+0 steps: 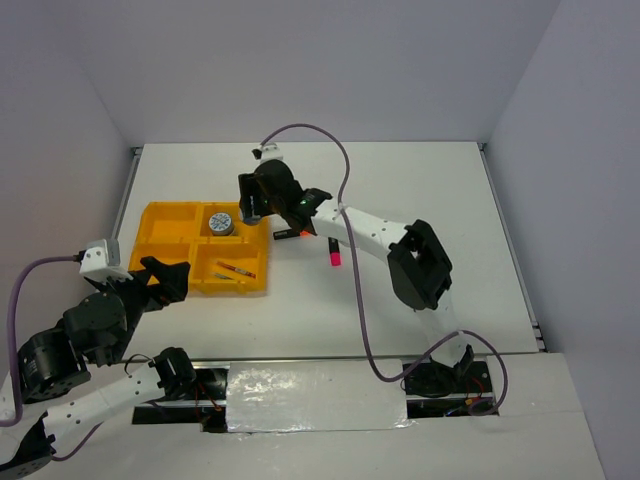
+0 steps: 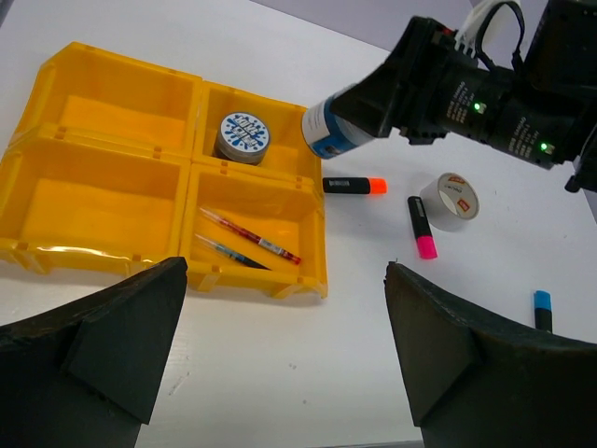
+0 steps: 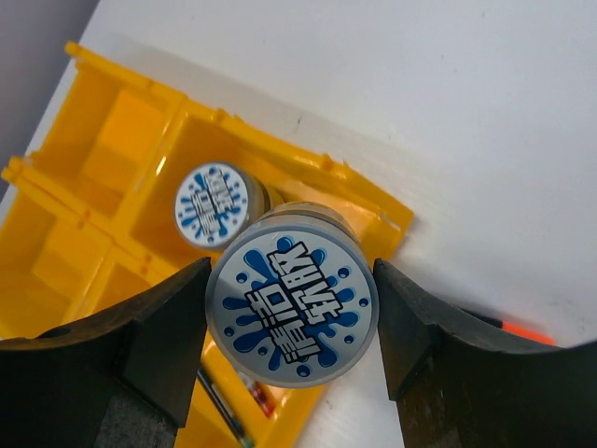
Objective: Sort the stationery into containers
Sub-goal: Place the stationery in the storage box.
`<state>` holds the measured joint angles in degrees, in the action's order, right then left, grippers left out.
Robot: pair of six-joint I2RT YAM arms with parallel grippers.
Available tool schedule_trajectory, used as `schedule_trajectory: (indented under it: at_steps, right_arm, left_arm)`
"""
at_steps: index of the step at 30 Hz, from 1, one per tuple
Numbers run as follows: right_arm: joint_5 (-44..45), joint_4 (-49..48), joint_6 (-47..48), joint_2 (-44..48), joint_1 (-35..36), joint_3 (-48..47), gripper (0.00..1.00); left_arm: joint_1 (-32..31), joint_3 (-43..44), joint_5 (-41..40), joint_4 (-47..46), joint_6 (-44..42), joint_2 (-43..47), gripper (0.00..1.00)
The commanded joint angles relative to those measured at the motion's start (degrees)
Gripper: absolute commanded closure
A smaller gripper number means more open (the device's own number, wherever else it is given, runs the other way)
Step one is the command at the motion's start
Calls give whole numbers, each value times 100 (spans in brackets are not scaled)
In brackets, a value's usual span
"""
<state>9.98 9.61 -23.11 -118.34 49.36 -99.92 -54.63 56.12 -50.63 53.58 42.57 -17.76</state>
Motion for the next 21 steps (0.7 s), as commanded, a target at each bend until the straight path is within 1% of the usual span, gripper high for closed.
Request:
schedule_trajectory:
  at_steps: [1,3,6,13,19,21]
  right_arm:
    - [522,-21,0,-285,117,-809,79]
    - [663,163,0,-539,135,-1089,79]
    - [611,226,9,-820,152,-1327,79]
    - [505,68,79,-1112,249,-1452,77]
    - [479,120,123,-1217,249,-1592,74]
    - [479,164,158,-1244,240,-1671,70]
  left_arm:
    - [14,-22,36,-225,-126,9,1]
    - [14,-22,45,-243,-143,44,1]
    - [14,-31,71,-261,-170,71,1]
    - [5,-40,124,-305,-205,53,1]
    - [5,-48,159,-322,-240,36,1]
    - [5,-48,159,-331,-240,44,1]
